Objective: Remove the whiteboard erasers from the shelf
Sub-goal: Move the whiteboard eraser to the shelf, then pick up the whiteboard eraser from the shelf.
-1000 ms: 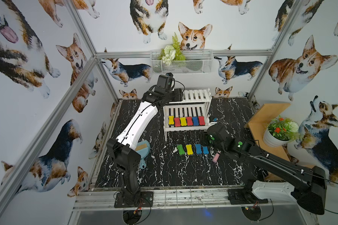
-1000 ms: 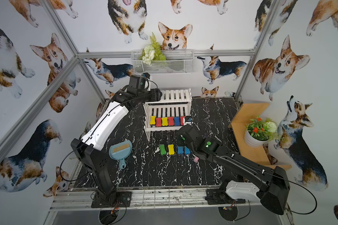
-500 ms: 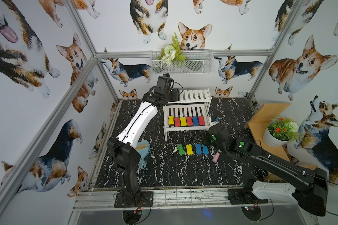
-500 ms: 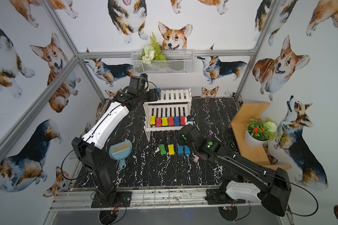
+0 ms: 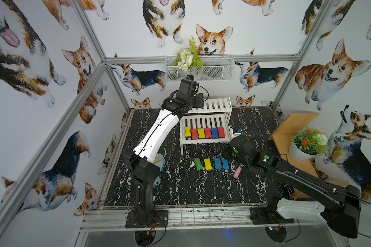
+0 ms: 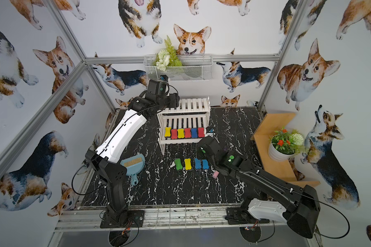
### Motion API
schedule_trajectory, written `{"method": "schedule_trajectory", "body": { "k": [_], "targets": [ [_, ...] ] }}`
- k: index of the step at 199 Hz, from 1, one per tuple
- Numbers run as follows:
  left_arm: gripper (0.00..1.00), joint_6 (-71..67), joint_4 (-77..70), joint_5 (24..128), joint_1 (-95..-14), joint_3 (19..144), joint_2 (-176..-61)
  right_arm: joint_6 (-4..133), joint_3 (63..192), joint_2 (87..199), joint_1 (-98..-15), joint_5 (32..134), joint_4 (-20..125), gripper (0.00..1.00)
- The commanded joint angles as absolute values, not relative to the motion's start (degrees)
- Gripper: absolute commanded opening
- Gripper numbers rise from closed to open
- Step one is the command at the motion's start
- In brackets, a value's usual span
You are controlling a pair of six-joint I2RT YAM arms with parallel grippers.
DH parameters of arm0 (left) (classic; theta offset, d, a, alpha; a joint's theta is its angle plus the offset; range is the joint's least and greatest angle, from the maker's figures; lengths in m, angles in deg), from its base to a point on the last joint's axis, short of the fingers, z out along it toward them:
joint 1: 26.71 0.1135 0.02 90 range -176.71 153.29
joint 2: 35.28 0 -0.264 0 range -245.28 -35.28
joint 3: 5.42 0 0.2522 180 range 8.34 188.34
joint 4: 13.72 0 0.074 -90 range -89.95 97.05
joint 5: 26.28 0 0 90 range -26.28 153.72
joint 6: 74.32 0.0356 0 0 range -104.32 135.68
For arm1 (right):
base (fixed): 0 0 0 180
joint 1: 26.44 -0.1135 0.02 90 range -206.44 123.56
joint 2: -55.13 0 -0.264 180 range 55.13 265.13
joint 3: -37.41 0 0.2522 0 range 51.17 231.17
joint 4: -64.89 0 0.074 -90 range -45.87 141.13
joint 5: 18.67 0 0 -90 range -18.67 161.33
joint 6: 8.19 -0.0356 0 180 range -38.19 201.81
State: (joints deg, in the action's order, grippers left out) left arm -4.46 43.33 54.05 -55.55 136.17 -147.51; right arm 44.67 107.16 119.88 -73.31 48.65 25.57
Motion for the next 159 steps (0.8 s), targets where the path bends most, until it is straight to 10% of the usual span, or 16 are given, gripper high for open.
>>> {"method": "schedule_trajectory", "body": {
  "k": [1, 159],
  "targets": [
    [0.67, -3.92, 44.70, 51.89, -55.71, 137.16, -148.61, 44.46, 107.42, 119.64, -73.24, 47.56, 24.10, 0.52],
    [0.63, -1.96, 44.87, 45.53, -56.46, 140.03, -154.24, 44.90, 107.07, 116.80, -71.45, 48.90, 23.97, 0.52]
  ]
}}
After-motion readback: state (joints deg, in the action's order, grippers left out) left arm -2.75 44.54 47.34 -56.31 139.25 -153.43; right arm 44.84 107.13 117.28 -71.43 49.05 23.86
